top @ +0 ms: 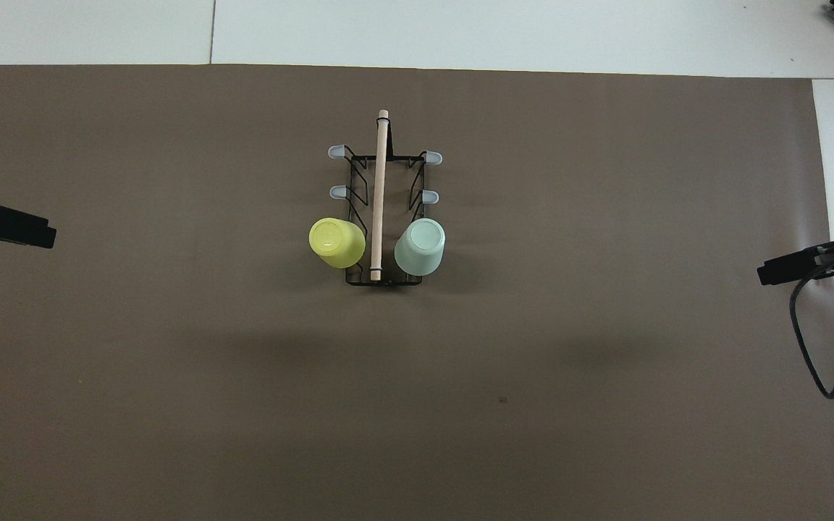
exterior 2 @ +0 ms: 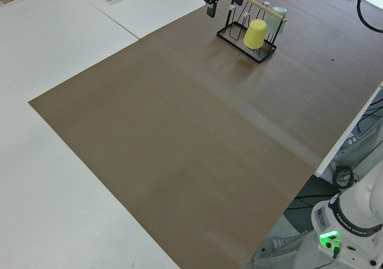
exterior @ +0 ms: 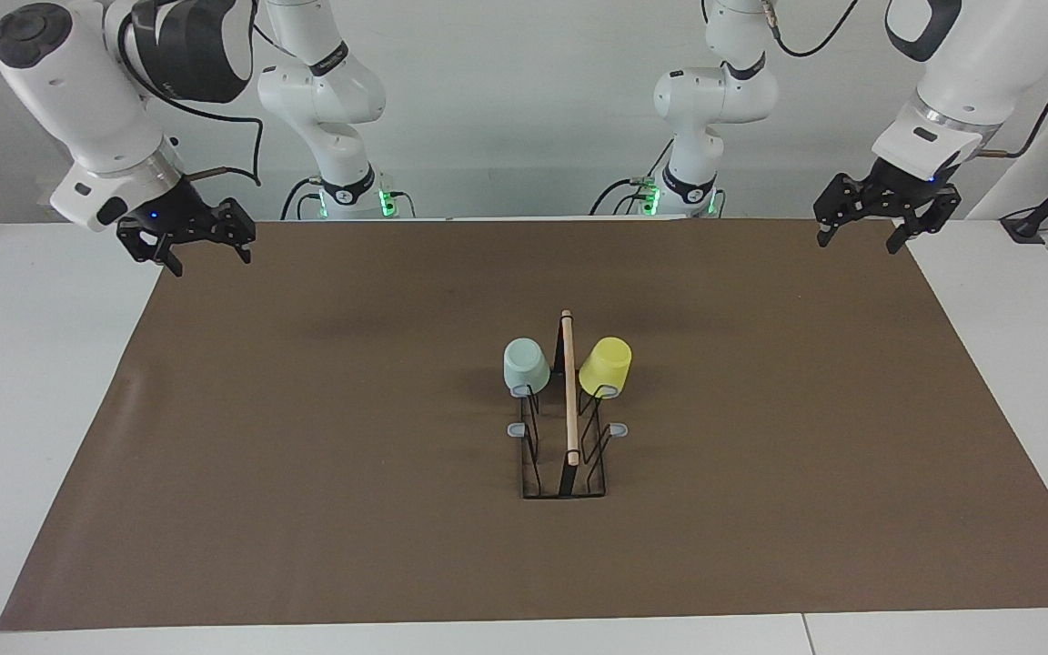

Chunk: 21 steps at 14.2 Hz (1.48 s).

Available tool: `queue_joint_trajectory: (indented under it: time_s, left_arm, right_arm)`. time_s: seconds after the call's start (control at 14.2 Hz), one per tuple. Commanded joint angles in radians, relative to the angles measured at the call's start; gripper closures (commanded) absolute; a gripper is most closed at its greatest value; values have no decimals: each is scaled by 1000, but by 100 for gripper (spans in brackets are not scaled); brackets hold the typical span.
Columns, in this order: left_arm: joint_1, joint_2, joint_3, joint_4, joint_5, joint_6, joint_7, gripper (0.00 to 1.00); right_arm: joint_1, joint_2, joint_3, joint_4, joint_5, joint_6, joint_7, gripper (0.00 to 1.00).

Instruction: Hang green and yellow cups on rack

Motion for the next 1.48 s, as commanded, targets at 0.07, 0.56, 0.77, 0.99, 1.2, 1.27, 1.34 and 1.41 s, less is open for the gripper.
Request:
queue_joint_trajectory:
  time_s: [0.07,0.56,0.77,0.99,1.2,1.27,1.34,1.41]
  left_arm:
    - [9,-31,-2,-37,-17,15,0,0]
    - [11,-31,-1,-37,-17,16,-1,0]
    - [11,-31,-1,-37,-15,20,-3,0]
    - [9,-31,-2,-37,-15,16,-4,0]
    - [9,-31,-2,-39,-15,16,-3,0]
    - [9,-31,-2,-39,-14,18,-3,0]
    - [9,-31,-2,-40,-14,18,-3,0]
    - [9,-31,-2,-40,-14,15,-1,0]
  right_arm:
    - [-3,-4,9,52,-12,-66,107,0]
    - [10,74,19,294,22,-210,156,0]
    - [26,64,26,342,27,-279,162,0]
    - [75,25,9,295,27,-295,260,0]
    - [82,2,9,211,25,-204,268,0]
    - [101,2,6,211,22,-201,268,0]
    - [124,2,-7,206,15,-201,271,0]
    - [137,2,-26,198,14,-200,270,0]
